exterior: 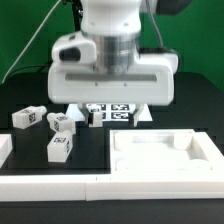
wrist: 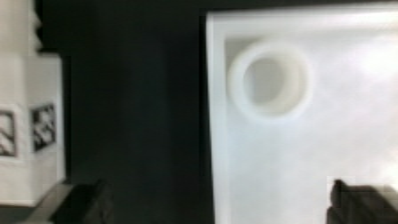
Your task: Assemble one leg
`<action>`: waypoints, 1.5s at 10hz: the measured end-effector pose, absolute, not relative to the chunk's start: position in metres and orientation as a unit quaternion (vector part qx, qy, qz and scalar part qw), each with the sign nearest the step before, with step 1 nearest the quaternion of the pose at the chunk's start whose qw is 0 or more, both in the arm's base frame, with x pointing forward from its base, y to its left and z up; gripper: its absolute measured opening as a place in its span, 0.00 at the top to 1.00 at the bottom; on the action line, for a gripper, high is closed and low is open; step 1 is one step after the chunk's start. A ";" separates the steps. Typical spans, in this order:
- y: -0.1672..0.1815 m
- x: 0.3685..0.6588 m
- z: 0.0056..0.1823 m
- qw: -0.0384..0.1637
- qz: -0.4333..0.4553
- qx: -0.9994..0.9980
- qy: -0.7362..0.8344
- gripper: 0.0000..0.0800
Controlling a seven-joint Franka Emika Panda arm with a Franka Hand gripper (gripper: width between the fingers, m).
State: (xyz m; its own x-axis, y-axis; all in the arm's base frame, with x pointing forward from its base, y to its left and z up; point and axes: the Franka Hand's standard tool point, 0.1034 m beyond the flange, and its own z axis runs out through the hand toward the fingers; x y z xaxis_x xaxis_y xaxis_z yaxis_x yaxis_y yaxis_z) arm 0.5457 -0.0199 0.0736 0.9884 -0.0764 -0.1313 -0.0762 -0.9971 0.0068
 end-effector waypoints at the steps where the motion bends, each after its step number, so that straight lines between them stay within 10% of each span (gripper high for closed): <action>1: -0.015 0.541 0.078 0.002 -0.065 0.997 -0.044 0.20; 7: -0.027 0.510 0.058 0.000 -0.086 0.996 -0.038 0.19; 15: -0.037 0.457 0.058 -0.010 -0.323 0.946 -0.013 0.19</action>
Offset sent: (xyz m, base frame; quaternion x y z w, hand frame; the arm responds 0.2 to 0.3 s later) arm 0.0000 0.0000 0.0000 0.0000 0.0000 0.0000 1.0000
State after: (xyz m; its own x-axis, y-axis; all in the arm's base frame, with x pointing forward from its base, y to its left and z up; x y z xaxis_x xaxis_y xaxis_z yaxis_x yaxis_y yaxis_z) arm 0.4570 -0.0368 0.0582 0.7909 -0.0189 -0.6116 -0.0313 -0.9995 -0.0096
